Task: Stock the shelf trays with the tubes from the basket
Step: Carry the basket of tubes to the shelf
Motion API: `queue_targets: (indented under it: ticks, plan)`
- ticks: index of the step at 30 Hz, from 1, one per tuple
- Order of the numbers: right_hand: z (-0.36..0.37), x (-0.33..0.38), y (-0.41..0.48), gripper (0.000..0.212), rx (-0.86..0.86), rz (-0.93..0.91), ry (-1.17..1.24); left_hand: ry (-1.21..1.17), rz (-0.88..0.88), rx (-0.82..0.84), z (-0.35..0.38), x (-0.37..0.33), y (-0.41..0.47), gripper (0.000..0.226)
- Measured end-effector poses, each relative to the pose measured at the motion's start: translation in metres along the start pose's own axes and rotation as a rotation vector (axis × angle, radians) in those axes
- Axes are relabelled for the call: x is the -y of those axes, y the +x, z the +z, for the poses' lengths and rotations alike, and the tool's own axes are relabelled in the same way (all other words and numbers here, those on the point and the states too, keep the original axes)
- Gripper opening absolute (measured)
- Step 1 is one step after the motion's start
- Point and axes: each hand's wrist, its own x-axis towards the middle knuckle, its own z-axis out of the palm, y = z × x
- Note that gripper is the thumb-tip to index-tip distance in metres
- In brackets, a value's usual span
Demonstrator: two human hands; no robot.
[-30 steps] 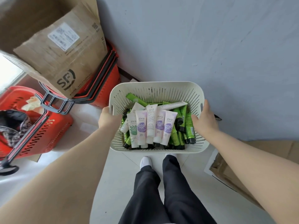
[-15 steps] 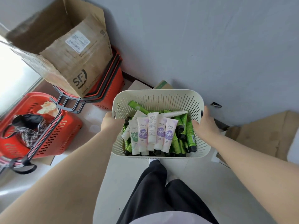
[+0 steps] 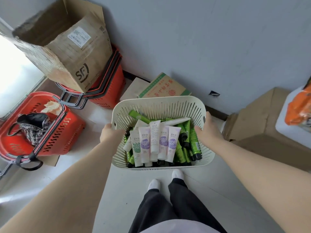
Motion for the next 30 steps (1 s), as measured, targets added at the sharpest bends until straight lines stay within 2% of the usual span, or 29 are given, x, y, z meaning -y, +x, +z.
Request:
queue_targets:
  ticks: [8, 13, 18, 22, 30]
  plan:
    - [0.024, -0.063, -0.098, 0.071, -0.111, 0.273, 0.137, 0.14, 0.202, 0.196, 0.03, 0.001, -0.017, 0.047]
    - [0.034, -0.108, -0.18, 0.072, -0.288, 0.493, 0.283, 0.31, 0.393, 0.393, 0.071, -0.02, -0.054, 0.044]
    - [0.043, -0.152, -0.266, 0.073, -0.456, 0.721, 0.373, 0.489, 0.597, 0.58, 0.119, -0.027, -0.124, 0.054]
    - [0.051, -0.183, -0.337, 0.071, -0.584, 0.837, 0.462, 0.564, 0.755, 0.696, 0.152, -0.015, -0.189, 0.05]
    - [0.099, -0.244, -0.485, 0.072, -0.792, 1.088, 0.66, 0.728, 0.958, 0.926, 0.206, 0.053, -0.331, 0.049]
